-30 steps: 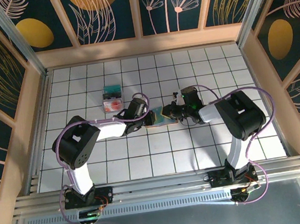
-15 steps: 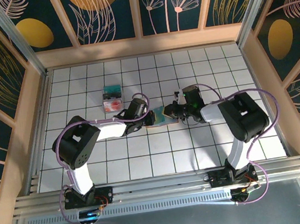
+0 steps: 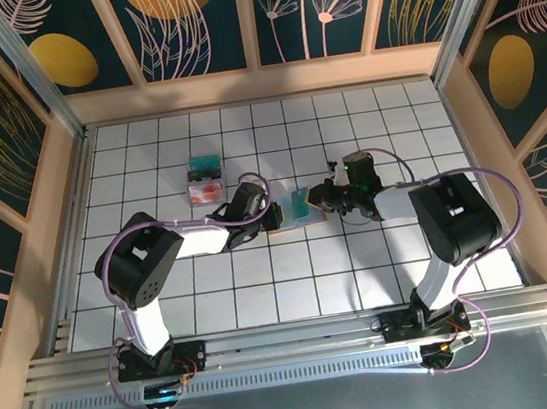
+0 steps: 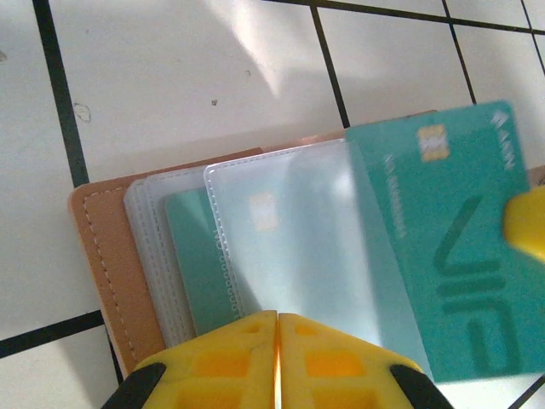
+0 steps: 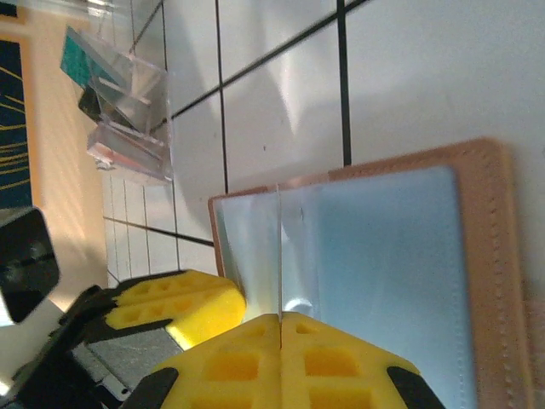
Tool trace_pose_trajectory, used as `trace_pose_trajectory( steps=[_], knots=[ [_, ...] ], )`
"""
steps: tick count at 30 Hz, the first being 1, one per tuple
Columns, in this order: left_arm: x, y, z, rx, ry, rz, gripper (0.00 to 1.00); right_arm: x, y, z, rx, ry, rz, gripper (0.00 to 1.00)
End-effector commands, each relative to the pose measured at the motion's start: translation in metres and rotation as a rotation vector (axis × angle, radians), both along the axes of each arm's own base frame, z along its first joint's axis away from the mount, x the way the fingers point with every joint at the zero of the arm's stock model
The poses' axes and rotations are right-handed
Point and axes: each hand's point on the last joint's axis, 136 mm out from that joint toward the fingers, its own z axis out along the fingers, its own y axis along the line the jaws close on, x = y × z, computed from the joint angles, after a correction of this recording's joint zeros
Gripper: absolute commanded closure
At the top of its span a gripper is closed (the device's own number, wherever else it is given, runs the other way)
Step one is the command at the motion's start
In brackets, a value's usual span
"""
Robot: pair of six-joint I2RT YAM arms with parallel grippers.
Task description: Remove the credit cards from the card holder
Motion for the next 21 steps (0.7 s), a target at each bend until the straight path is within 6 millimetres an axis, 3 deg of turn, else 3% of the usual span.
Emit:
trace_pose_trajectory(
  steps=[1,7,13,21],
  knots=[
    [-0.018,0.015,-0.023,0.050,0.088,0.030,0.89,0.005,-0.012,0.013,-0.031,-0.057,-0.017,1.00],
    [-0.007,0.009,0.006,0.006,0.026,0.042,0.77,0.007,-0.019,0.027,-0.052,-0.103,-0.023,1.00],
    [0.005,0.004,0.053,-0.044,-0.065,0.056,0.67,0.008,-0.021,0.051,-0.055,-0.183,-0.020,1.00],
    [0.014,0.003,0.135,-0.190,-0.233,0.035,0.33,0.002,-0.008,0.111,0.087,-0.358,0.031,1.00]
  ],
)
